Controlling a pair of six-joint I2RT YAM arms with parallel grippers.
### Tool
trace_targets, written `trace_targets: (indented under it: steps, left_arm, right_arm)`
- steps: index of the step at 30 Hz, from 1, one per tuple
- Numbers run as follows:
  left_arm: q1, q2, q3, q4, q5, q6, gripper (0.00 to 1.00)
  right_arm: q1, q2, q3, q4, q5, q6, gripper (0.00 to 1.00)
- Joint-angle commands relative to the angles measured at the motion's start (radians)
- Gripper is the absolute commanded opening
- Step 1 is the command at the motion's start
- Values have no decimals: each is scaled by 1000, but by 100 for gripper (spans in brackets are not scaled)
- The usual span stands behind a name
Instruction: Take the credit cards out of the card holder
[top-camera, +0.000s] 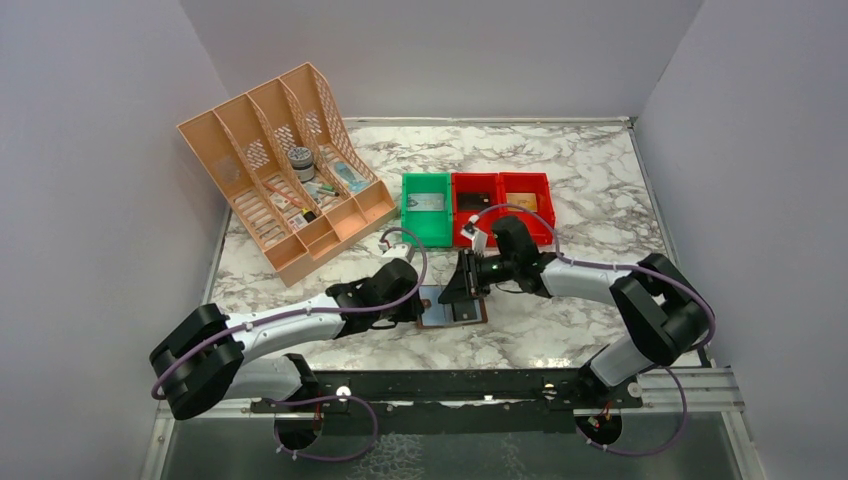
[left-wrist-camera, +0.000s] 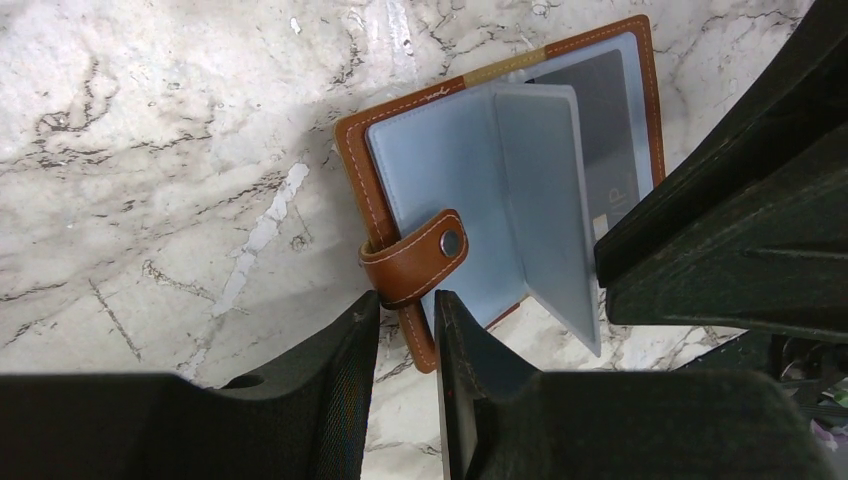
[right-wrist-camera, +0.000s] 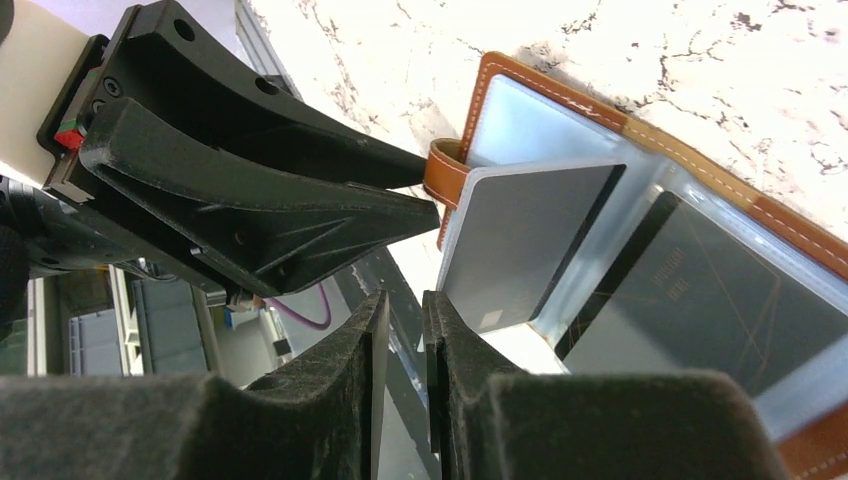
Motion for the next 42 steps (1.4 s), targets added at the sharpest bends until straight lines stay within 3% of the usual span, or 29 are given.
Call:
trace_targets:
  steps: [1,11,15,22,25,30,34,42]
  left_arm:
    - [-3,-16,-10,30,5,-15,29]
    - [-4,-32,27,-77,-52,-18,30]
    - [-3,-92,17,-116,-92,-35,34]
    - [-2,-143,18,-52,-36,-4,50]
    - [-2,-104,31,-25,-15,12,57]
    - [0,-5,88,-62,-17,21,61]
    - [8,45,123,-94,-50,27,79]
    - [35,70,154,-210,-156,132,85]
  right_arm:
    - [18,19,33,37,-27,15,20]
    - [32,68,64,18,-9,16,22]
    - [32,36,70,-49,93,-5,22]
    - [32,24,49,-144,254,-29,23]
    - [32,18,18,-117,269,-9,22]
    - [32,48,7,-96,270,-2,22]
    - [32,72,10,-83,260,0,22]
    - [31,89,14,-78,275,-7,22]
